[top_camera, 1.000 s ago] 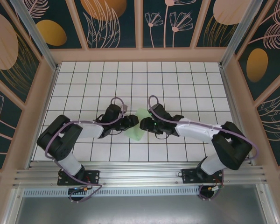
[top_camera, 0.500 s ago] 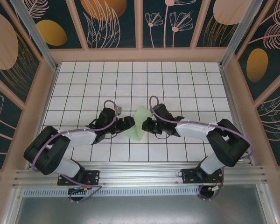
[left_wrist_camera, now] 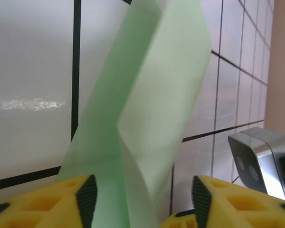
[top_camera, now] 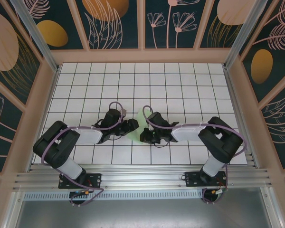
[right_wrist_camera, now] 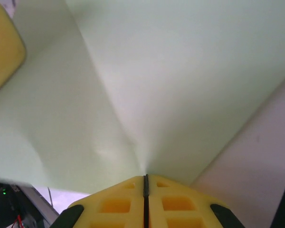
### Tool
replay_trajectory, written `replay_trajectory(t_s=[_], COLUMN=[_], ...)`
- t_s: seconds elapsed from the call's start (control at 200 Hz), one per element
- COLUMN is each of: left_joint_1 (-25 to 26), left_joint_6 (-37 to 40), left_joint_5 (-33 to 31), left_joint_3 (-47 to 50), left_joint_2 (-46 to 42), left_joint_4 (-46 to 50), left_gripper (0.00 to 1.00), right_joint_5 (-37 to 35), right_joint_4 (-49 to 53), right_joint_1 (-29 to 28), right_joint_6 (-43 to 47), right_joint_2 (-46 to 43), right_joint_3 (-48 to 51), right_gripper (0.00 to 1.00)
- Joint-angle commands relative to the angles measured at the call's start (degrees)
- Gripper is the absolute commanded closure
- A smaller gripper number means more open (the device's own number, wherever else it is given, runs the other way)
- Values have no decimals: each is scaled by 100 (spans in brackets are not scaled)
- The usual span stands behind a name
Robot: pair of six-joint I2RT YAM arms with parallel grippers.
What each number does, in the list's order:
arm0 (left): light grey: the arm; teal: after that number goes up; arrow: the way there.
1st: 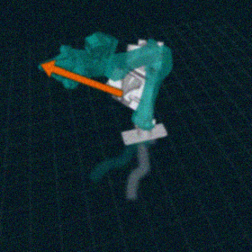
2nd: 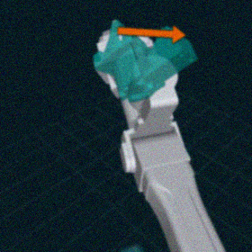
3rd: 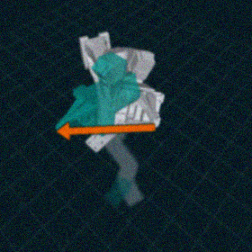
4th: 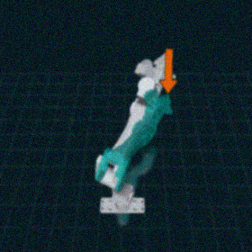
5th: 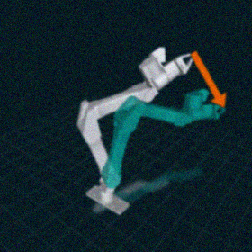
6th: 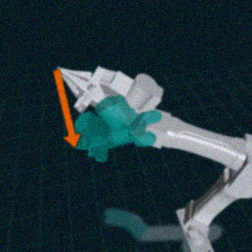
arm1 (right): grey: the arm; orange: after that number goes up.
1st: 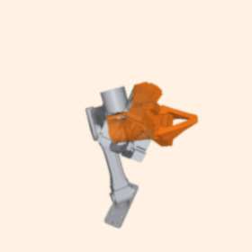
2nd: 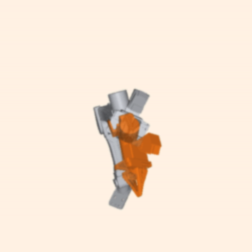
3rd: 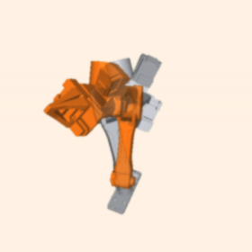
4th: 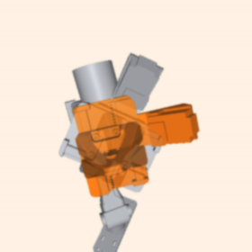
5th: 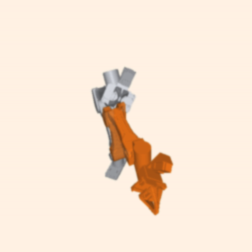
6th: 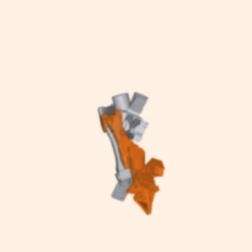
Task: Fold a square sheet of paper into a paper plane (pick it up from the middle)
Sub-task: Fold the second fold of the triangle at the center of the table.
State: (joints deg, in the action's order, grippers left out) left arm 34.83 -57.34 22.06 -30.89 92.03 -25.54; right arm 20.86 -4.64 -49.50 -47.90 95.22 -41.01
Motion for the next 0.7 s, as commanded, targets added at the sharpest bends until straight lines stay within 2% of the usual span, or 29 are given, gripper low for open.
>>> replay_trajectory(t_s=[0.0, 0.13, 0.405, 0.696], left_joint_1=[9, 10, 13, 12], left_joint_6=[-7, 38, 166, 336], left_joint_5=[36, 34, 139, 289], left_joint_3=[-101, -84, -145, -294], left_joint_2=[160, 218, 113, -80], left_joint_4=[-35, 45, 80, 207], left_gripper=[52, 61, 61, 62], right_joint_5=[-71, -81, -430, -856], right_joint_4=[44, 137, 327, 357], right_joint_1=[-6, -9, 4, 276], right_joint_6=[96, 109, 65, -53], right_joint_2=[83, 15, -201, -402], right_joint_3=[85, -9, -178, -202], right_gripper=[89, 89, 88, 89])
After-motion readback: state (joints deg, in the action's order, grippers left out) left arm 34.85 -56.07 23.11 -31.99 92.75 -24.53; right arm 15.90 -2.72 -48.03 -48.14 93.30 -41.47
